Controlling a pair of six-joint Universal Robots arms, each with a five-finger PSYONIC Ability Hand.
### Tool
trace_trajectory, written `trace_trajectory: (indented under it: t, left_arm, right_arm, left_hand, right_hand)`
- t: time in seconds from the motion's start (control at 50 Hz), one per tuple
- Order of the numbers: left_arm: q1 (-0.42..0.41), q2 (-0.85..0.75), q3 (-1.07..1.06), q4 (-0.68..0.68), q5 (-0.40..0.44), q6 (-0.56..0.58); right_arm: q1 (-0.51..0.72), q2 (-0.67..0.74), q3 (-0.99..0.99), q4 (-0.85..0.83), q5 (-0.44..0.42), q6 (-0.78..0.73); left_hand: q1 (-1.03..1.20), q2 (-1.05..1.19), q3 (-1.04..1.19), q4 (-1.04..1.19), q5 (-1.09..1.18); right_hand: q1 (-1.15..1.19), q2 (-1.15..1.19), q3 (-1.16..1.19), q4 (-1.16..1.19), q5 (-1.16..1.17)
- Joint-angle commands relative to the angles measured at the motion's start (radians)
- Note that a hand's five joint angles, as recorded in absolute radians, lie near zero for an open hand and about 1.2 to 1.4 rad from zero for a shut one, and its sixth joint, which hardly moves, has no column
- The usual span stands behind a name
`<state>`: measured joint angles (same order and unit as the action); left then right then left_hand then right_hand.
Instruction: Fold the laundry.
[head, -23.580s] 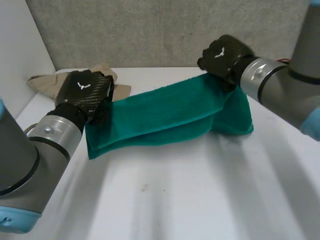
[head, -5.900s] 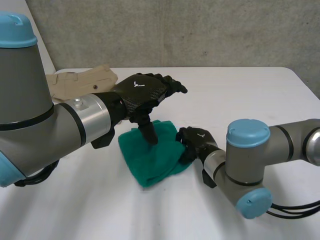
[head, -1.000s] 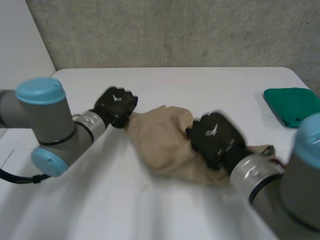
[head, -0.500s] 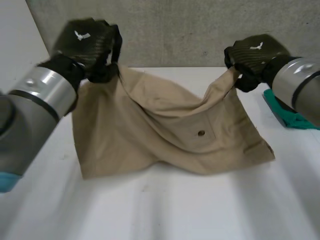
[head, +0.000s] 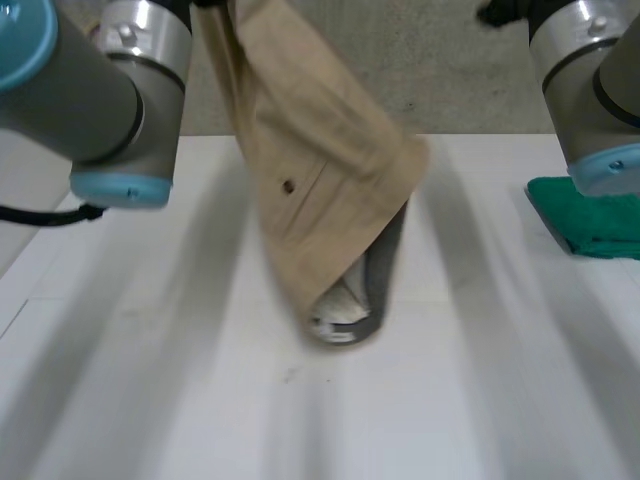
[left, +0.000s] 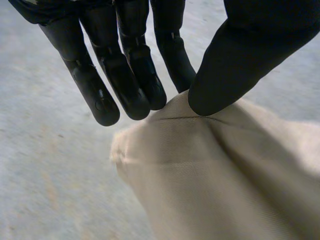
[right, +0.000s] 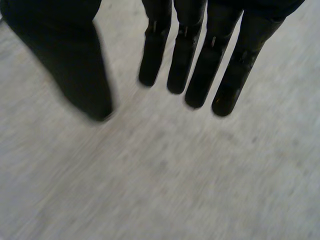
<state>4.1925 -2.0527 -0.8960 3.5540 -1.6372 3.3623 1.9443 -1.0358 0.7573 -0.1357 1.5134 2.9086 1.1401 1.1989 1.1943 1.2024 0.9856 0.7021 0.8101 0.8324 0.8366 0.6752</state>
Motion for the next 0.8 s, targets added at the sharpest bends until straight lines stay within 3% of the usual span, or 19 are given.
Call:
trace_trajectory:
  t: [0.02, 0.22, 0.46, 0.6, 0.8]
  left_arm:
    - [-0.023, 0.127, -0.34, 0.035, 0.076, 0.003]
    - [-0.026, 0.154, -0.454, 0.032, 0.074, 0.003]
    - [-0.025, 0.166, -0.466, 0.028, 0.074, -0.006]
    - [-0.028, 0.187, -0.492, 0.029, 0.074, -0.009]
    - [-0.026, 0.201, -0.503, 0.029, 0.073, -0.011]
  right_arm:
    - [0.002, -0.064, 0.164, 0.361, -0.007, 0.036]
    - [0.007, -0.158, 0.441, 0.377, -0.027, 0.294]
    - [0.165, -0.159, 0.688, 0.262, -0.067, 0.529]
    - [0.219, -0.037, 0.663, 0.147, -0.027, 0.612]
    - [0.286, 0.147, 0.461, 0.136, 0.068, 0.661]
  left_hand:
    - [0.256, 0.197, 0.202, 0.194, 0.236]
    - [0.256, 0.197, 0.202, 0.194, 0.236]
    - [0.256, 0.197, 0.202, 0.194, 0.236]
    - [0.256, 0.197, 0.202, 0.194, 0.236]
    - [0.256, 0.197, 0.202, 0.194, 0.236]
  right_hand:
    - [-0.223, -0.331, -0.354, -0.358, -0.371]
    - [-0.306, -0.414, -0.436, -0.44, -0.454]
    - [-0.303, -0.411, -0.433, -0.437, -0.451]
    - [-0.297, -0.405, -0.427, -0.432, -0.445]
    - [-0.294, -0.402, -0.424, -0.429, -0.442]
